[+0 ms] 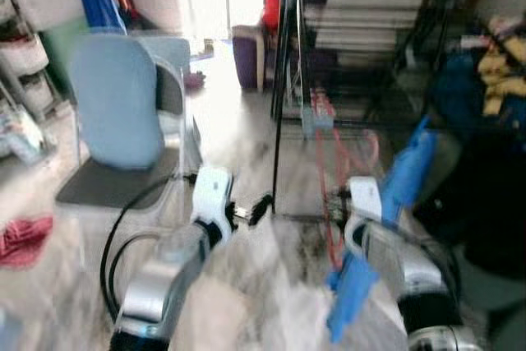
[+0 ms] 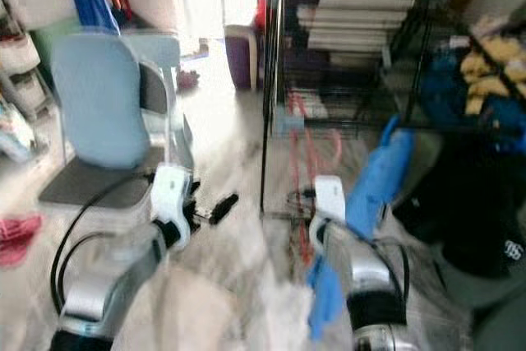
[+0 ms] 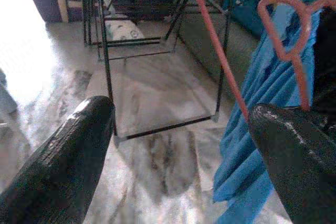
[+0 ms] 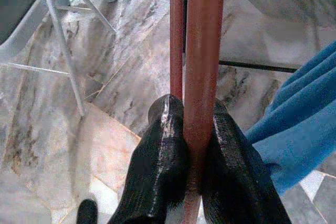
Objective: Hang hanger
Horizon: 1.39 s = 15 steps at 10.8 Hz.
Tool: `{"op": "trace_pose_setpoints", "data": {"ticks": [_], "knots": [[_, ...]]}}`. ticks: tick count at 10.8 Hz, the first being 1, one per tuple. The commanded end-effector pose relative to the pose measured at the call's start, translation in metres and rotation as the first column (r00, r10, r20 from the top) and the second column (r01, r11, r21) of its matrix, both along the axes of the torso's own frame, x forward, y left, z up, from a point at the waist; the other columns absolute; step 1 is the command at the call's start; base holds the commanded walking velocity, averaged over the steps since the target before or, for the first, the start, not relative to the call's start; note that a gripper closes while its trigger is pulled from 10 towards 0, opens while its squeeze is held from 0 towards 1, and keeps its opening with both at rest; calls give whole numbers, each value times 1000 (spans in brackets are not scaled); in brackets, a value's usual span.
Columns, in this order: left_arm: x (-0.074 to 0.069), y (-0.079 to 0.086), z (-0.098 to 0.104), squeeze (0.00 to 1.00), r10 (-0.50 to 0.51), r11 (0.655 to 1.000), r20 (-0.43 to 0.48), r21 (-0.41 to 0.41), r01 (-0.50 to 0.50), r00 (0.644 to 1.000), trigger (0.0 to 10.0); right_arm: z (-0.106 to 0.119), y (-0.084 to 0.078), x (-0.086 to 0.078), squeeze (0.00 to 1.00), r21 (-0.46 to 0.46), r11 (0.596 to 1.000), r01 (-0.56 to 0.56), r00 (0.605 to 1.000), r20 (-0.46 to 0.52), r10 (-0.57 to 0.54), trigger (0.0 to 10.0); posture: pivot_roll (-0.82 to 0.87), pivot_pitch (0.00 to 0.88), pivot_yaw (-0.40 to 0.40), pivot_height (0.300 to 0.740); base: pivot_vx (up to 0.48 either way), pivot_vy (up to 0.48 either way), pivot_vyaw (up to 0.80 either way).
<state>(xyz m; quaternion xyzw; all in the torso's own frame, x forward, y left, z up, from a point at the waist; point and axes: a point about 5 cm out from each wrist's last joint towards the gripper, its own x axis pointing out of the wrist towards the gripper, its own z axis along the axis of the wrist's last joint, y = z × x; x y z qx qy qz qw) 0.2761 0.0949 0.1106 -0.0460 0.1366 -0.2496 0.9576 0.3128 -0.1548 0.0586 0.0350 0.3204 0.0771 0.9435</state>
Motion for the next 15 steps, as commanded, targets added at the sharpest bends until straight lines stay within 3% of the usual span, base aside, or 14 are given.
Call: {"op": "trace_pose_setpoints", "data": {"ticks": [1, 4, 8, 11, 15], "knots": [[3, 2, 5, 0, 16, 1000, 21, 10, -16, 1000, 10000, 11, -3, 10, 0, 5, 1000, -10, 1000, 27, 10, 10000, -83, 0, -35, 740, 0, 0, 0], [2, 2, 5, 0, 10, 1000, 22, 1, -10, 1000, 10000, 6, 2, 7, 0, 11, 999, -42, 999, 3, 42, 10000, -81, 0, -30, 740, 0, 0, 0], [3, 3, 4, 0, 6, 1000, 13, -4, -6, 1000, 10000, -9, 7, -4, 0, 11, 999, -40, 997, -58, 41, 10000, -82, 0, -29, 740, 287, 364, 0], [2, 1, 4, 0, -4, 1000, 9, 0, 4, 1000, 10000, -31, 6, -23, 0, -13, 1000, 11, 983, -183, -13, 10000, -80, 0, -33, 740, 289, 384, 0], [2, -3, 5, 0, -26, 1000, 20, 1, 26, 999, 10000, -37, 7, -31, 0, -25, 999, 45, 978, -205, -50, 10000, -83, 0, -30, 740, 73, 159, 0]]}}
